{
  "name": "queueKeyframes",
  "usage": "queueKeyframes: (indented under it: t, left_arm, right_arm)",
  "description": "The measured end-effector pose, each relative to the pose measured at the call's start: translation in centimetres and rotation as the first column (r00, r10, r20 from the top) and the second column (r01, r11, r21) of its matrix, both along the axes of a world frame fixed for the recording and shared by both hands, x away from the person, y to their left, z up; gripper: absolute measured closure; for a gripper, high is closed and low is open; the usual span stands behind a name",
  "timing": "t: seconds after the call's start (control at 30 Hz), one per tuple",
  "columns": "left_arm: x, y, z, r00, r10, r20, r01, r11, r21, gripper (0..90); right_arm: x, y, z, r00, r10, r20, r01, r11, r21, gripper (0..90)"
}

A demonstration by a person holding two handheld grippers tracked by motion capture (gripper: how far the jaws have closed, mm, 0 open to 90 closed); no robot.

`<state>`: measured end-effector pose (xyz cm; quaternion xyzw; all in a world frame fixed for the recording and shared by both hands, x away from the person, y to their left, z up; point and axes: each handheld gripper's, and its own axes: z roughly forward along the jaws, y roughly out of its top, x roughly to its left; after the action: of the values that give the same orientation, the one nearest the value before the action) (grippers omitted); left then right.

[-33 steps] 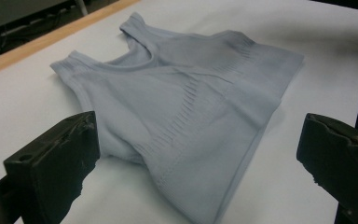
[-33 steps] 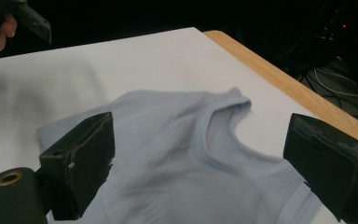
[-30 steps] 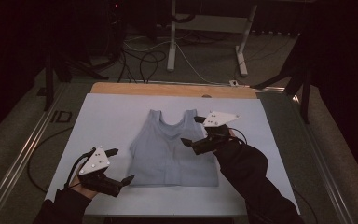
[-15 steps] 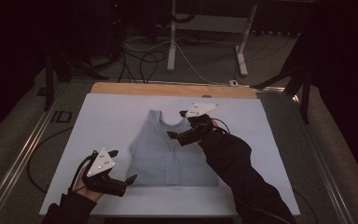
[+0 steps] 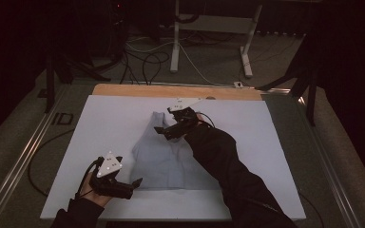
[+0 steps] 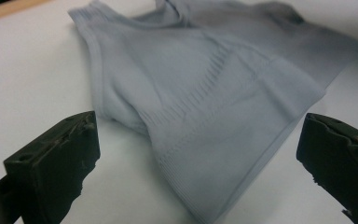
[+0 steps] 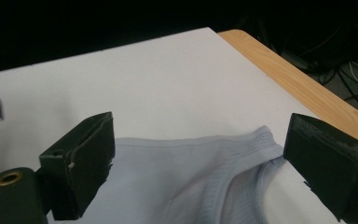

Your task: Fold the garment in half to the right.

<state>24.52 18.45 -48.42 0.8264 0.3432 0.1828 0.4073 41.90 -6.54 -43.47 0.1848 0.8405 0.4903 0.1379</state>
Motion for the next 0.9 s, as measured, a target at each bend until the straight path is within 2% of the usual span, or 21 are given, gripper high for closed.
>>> queueKeyframes:
  t: [0.07, 0.23, 0.27, 0.3, 0.53, 0.63, 0.67, 0.8, 0.9]
  left_arm:
    - [0.2, -0.1, -0.4, 0.9994, -0.007, -0.035, 0.007, 1.0, -0.002, 0.5]
    - [0.7, 0.0, -1.2, 0.9964, -0.001, -0.085, 0.0, 1.0, -0.009, 0.5]
    - [0.7, 0.0, -1.2, 0.9964, -0.001, -0.085, 0.0, 1.0, -0.009, 0.5]
    - [0.9, 0.0, -1.5, 0.9938, -0.001, -0.111, 0.001, 1.0, -0.003, 0.5]
    - [1.2, -0.3, -2.5, 0.9887, -0.027, -0.147, 0.032, 0.999, 0.03, 4.4]
    - [1.4, -0.4, -2.9, 0.9836, -0.035, -0.177, 0.044, 0.9978, 0.049, 6.4]
    - [1.5, -0.4, -3.0, 0.9823, -0.027, -0.185, 0.037, 0.9981, 0.048, 8.3]
    - [1.6, -0.2, -3.1, 0.9816, -0.025, -0.189, 0.035, 0.9983, 0.047, 14.3]
    - [1.9, -0.1, -3.4, 0.9792, -0.047, -0.198, 0.06, 0.9961, 0.064, 18.0]
  right_arm:
    - [0.5, 0.4, -0.3, 1.0, -0.002, 0.0, 0.002, 1.0, -0.012, 10.0]
    - [1.9, 1.2, -0.9, 0.9995, -0.03, 0.002, 0.031, 0.998, -0.054, 10.0]
    - [1.9, 1.2, -0.9, 0.9995, -0.03, 0.002, 0.031, 0.998, -0.054, 10.0]
    - [2.2, 1.3, -1.0, 0.9995, -0.03, -0.01, 0.03, 0.998, -0.054, 10.0]
    - [4.1, 2.5, -1.9, 0.9981, -0.052, -0.032, 0.05, 0.996, -0.071, 10.0]
    - [4.7, 3.0, -2.1, 0.9974, -0.057, -0.045, 0.054, 0.996, -0.076, 10.0]
    - [5.1, 3.5, -2.3, 0.997, -0.062, -0.047, 0.057, 0.994, -0.091, 9.9]
    - [5.7, 3.8, -2.7, 0.9965, -0.065, -0.052, 0.06, 0.994, -0.096, 10.0]
    - [6.1, 4.1, -3.1, 0.9959, -0.069, -0.059, 0.063, 0.992, -0.105, 10.0]
